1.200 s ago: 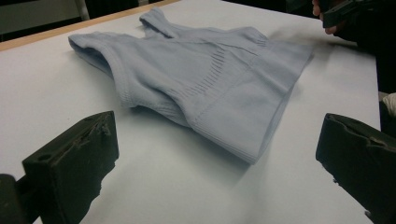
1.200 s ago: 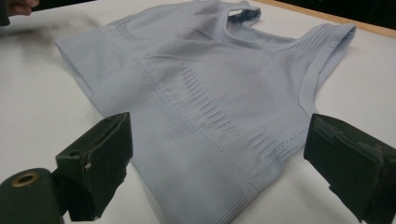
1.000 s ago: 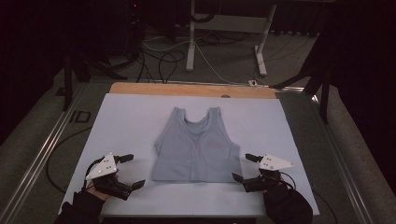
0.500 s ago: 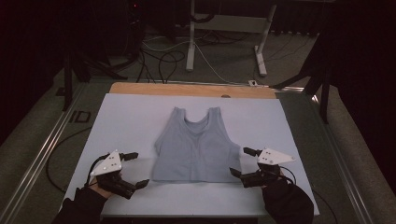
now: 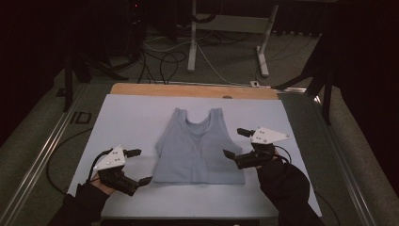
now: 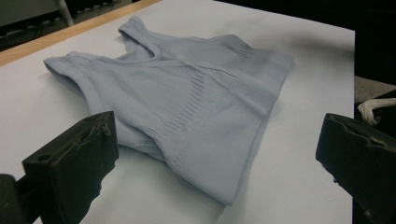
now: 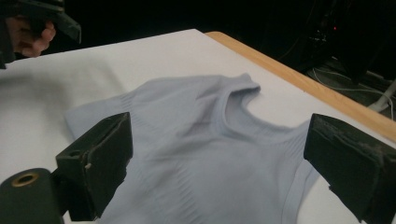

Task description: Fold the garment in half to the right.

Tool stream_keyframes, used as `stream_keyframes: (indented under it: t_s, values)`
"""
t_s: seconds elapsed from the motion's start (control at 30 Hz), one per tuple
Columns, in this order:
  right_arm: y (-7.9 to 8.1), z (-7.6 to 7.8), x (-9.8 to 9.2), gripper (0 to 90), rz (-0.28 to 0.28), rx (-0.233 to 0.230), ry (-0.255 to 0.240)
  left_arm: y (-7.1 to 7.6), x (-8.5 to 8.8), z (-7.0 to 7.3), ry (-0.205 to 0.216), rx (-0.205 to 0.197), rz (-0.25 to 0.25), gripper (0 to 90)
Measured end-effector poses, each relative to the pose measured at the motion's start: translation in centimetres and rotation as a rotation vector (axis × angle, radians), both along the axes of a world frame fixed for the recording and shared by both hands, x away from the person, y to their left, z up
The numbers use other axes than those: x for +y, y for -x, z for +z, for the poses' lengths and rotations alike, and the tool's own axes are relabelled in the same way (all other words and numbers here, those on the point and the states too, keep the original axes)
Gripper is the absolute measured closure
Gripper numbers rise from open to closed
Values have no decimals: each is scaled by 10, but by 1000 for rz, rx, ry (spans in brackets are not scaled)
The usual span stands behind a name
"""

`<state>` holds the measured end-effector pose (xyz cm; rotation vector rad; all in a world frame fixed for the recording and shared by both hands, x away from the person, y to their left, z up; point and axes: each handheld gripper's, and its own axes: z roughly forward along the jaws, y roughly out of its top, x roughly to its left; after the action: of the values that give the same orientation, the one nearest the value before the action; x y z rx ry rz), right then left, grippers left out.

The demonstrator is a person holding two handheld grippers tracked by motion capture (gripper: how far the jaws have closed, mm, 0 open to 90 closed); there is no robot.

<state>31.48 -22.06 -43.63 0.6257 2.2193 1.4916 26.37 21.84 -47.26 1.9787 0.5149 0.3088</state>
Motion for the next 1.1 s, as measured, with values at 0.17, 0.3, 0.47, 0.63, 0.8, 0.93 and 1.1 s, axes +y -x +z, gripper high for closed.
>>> stream_keyframes:
  t_s: [0.17,0.3,0.47,0.63,0.8,0.93,1.1]
  values:
    - [-15,6,12,82,14,-4,-12,-2,-6,6,-16,5,2,3]
    - [-28,9,23,82,22,-8,4,-3,-11,8,-16,17,6,3]
    - [-42,11,37,82,28,-24,2,-4,-18,10,-28,4,42,3]
    - [-55,12,52,83,31,-25,-11,-8,-27,8,-62,12,84,3]
    - [-66,12,65,82,45,-23,-14,-11,-30,5,-68,42,111,3]
    - [-79,10,81,82,56,-8,-12,-14,-38,-3,-96,72,138,3]
    - [-92,8,97,82,71,-3,-11,-17,-44,-8,-106,87,152,3]
